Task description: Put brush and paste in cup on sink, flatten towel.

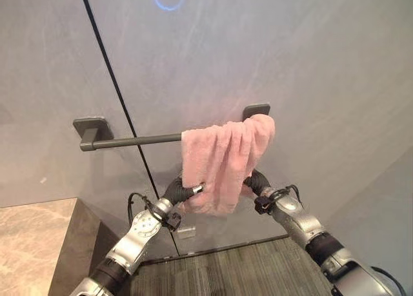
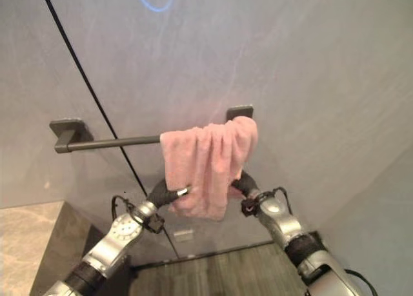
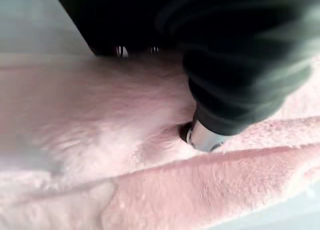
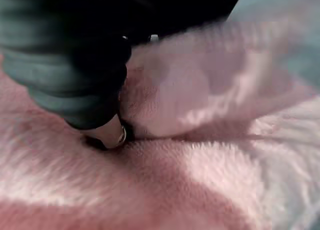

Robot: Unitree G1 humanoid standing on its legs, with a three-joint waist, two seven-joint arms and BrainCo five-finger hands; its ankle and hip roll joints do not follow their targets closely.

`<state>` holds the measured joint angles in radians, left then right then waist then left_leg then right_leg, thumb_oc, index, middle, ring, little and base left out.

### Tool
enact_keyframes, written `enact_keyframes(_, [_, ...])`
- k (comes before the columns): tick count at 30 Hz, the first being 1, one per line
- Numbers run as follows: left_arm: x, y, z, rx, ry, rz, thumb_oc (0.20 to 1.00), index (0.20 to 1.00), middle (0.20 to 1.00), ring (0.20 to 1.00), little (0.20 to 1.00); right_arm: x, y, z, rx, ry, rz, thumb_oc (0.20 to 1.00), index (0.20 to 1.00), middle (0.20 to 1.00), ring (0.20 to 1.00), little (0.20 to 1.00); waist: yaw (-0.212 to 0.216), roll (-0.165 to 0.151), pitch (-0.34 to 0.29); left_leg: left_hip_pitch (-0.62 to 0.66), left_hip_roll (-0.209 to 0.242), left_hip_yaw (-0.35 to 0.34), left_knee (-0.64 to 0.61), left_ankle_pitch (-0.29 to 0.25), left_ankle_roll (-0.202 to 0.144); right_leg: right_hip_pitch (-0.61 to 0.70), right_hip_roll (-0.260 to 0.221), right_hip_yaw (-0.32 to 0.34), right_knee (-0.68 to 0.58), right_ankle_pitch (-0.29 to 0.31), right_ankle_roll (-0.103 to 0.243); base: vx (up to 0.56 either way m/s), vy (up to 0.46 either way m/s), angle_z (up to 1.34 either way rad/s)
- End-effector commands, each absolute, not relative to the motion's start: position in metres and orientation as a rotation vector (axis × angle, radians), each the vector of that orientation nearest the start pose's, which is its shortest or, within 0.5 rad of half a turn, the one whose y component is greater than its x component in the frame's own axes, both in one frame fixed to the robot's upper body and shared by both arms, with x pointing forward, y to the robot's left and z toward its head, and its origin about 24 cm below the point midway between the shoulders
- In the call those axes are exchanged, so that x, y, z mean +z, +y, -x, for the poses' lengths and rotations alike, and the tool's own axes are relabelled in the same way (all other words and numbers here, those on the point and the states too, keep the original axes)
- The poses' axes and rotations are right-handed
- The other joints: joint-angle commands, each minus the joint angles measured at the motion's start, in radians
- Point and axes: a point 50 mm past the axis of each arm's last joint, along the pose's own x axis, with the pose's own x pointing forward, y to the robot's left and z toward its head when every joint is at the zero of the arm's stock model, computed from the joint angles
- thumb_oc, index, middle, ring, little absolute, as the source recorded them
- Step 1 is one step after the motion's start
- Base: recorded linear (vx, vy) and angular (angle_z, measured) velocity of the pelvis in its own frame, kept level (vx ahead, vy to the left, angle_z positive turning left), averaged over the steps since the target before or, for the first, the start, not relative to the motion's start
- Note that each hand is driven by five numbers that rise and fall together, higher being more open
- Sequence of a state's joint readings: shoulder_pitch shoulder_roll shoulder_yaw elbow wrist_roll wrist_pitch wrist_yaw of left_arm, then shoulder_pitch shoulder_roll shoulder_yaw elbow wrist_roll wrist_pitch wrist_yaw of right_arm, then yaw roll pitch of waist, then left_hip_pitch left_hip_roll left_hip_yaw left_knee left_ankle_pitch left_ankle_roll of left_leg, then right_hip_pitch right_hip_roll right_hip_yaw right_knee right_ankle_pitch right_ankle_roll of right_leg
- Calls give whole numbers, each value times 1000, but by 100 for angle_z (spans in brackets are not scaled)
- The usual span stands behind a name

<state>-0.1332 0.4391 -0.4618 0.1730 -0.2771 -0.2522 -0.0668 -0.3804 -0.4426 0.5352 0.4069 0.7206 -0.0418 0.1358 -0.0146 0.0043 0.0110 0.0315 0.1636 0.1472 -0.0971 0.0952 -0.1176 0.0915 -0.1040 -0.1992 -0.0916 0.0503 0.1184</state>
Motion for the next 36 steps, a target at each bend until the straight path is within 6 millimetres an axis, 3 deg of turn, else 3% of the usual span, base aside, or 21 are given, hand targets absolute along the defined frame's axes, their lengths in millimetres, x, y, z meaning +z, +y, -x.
enact_keyframes(1, [55,143,-266,-476,-136,-206,200,200,200,200,200,112,-109,-325,578,-162,-214,200,200,200,200,200,36,-77,33,42,-38,10,10,-51,7,-39,-73,-8,17,55,45,5,-2,3])
enact_keyframes(5, [69,151,-263,-464,-193,-209,200,200,200,200,200,125,-114,-318,571,-242,-243,200,200,200,200,200,37,-73,35,32,-39,4,10,-49,6,-42,-76,-13,14,56,49,7,7,8])
enact_keyframes(8, [111,166,-254,-432,-377,-258,200,200,200,200,200,149,-126,-298,582,-391,-239,200,200,200,200,200,43,-70,44,20,-42,-5,10,-47,3,-44,-84,-24,13,58,53,11,7,12])
enact_keyframes(11, [142,174,-238,-413,-520,-251,200,200,200,200,200,171,-129,-275,650,-512,-208,200,200,200,200,200,49,-75,51,2,-45,-15,10,-43,0,-53,-88,-34,14,58,55,1,-1,19])
enact_keyframes(13, [150,175,-232,-406,-565,-236,200,200,200,200,200,174,-127,-269,672,-529,-216,200,200,200,200,200,51,-76,52,-7,-46,-22,10,-41,-1,-58,-89,-36,14,58,55,-16,2,17])
enact_keyframes(14, [152,178,-220,-379,-584,-174,200,200,200,200,200,183,-123,-260,704,-581,-184,200,200,200,200,200,67,-81,56,-19,-49,-34,10,-39,-2,-59,-95,-47,13,59,56,-9,2,24])
enact_keyframes(16, [150,181,-217,-359,-580,-175,200,200,200,200,200,183,-121,-259,702,-583,-179,200,200,200,200,200,71,-84,55,-20,-51,-39,10,-40,-2,-56,-96,-50,12,59,57,5,-6,14])
enact_keyframes(18, [122,188,-217,-274,-451,-101,200,200,200,200,200,170,-114,-268,646,-534,-122,200,200,200,200,200,92,-89,57,-28,-55,-49,10,-37,-2,-50,-100,-65,10,59,56,-1,-9,12])
enact_keyframes(19, [122,189,-217,-273,-451,-101,200,200,200,200,200,170,-114,-268,646,-534,-122,200,200,200,200,200,91,-89,57,-29,-55,-49,10,-37,-2,-50,-100,-66,10,59,56,-12,5,23])
enact_keyframes(20, [98,196,-218,-210,-335,-40,200,200,200,200,200,163,-113,-276,572,-526,60,200,200,200,200,200,103,-90,59,-33,-58,-55,10,-34,0,-48,-101,-72,10,59,55,-8,5,21])
enact_keyframes(22, [89,197,-221,-196,-290,-15,200,200,200,200,200,161,-113,-279,532,-531,145,200,200,200,200,200,105,-89,61,-33,-59,-57,10,-34,1,-46,-101,-77,10,59,55,-5,2,8])
enact_keyframes(26, [96,192,-224,-190,-335,34,200,200,200,200,200,154,-103,-274,559,-503,-102,200,200,200,200,200,113,-93,64,-35,-58,-65,10,-34,3,-43,-104,-83,9,57,56,3,1,3])
enact_keyframes(29, [95,193,-222,-174,-336,-2,200,200,200,200,200,158,-105,-272,545,-526,-121,200,200,200,200,200,112,-95,63,-37,-58,-65,10,-35,4,-45,-106,-80,8,57,57,5,4,7])
enact_keyframes(36, [72,195,-227,-162,-232,-53,200,200,200,200,200,124,-119,-276,424,-392,-74,200,200,200,200,200,99,-92,63,-35,-58,-53,10,-37,6,-50,-106,-70,4,60,59,0,3,2])
